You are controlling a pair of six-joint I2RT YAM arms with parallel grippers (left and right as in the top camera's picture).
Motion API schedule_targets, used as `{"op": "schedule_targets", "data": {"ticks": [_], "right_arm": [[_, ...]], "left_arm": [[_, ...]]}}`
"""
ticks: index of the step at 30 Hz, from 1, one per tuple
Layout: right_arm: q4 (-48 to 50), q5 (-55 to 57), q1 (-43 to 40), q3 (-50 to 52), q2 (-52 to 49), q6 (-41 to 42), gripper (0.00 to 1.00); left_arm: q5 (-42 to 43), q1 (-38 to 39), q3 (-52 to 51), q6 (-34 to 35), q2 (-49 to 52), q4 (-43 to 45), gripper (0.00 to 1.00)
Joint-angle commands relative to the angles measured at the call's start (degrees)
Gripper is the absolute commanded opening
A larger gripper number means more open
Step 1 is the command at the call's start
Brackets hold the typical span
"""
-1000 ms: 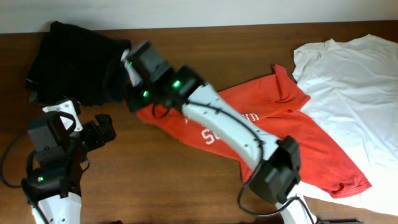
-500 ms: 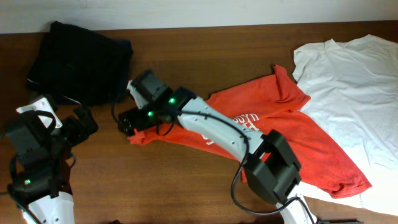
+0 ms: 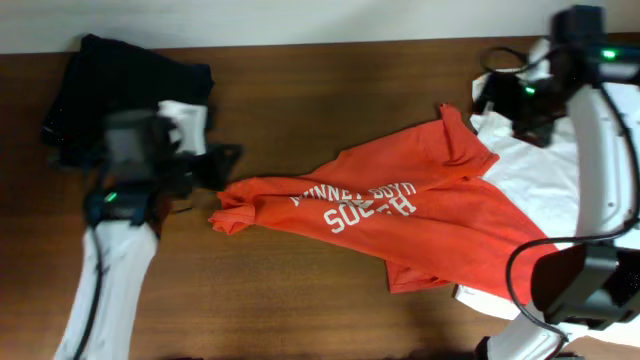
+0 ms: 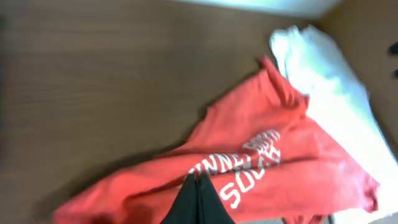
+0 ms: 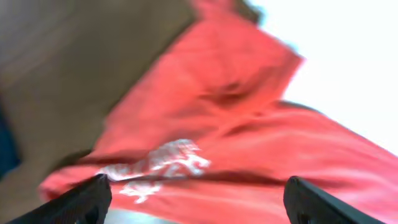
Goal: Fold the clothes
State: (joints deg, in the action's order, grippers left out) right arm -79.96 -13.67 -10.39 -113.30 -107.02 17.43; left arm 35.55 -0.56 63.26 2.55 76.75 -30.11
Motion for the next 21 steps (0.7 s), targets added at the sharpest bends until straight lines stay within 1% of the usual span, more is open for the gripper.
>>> {"op": "schedule_targets", "data": {"ticks": [1, 2, 5, 7, 9, 10, 14, 21], "right_arm": [[-2.8, 8.2, -4.1, 0.0, -0.5, -2.6, 0.96], [-3.4, 9.9, -5.1, 0.6, -0.9, -2.6, 0.98], [-3.4, 9.7, -5.4, 1.0, -1.2, -2.4, 0.98], [-3.4, 9.5, -5.4, 1.0, -1.2, -2.4, 0.98], [-3.4, 9.5, -5.4, 1.0, -1.2, -2.4, 0.98], [-3.4, 9.4, -5.4, 1.0, -1.2, -2.4, 0.98], [-3.4, 9.4, -5.4, 1.0, -1.2, -2.4, 0.98], [-3.4, 9.4, -5.4, 1.0, -1.2, -2.4, 0.98]], "left_arm": [[-2.5, 10.1, 10.2, -3.6, 12.9, -1.4, 0.0], [-4.2, 13.5, 16.0, -5.7, 18.4, -4.2, 0.0], [-15.3, 19.7, 24.7, -7.5, 27.8, -8.1, 0.0], [-15.5, 21.5, 25.0, -7.4, 30.6, -6.8, 0.0], [-15.5, 23.4, 25.0, -7.5, 36.9, -2.3, 0.0], [-15.5, 23.7, 25.0, -8.3, 39.6, -1.9, 0.0], [-19.5, 24.2, 25.0, -8.9, 45.7, -3.7, 0.01], [-19.6, 24.7, 25.0, -8.9, 49.3, -7.3, 0.0]]}}
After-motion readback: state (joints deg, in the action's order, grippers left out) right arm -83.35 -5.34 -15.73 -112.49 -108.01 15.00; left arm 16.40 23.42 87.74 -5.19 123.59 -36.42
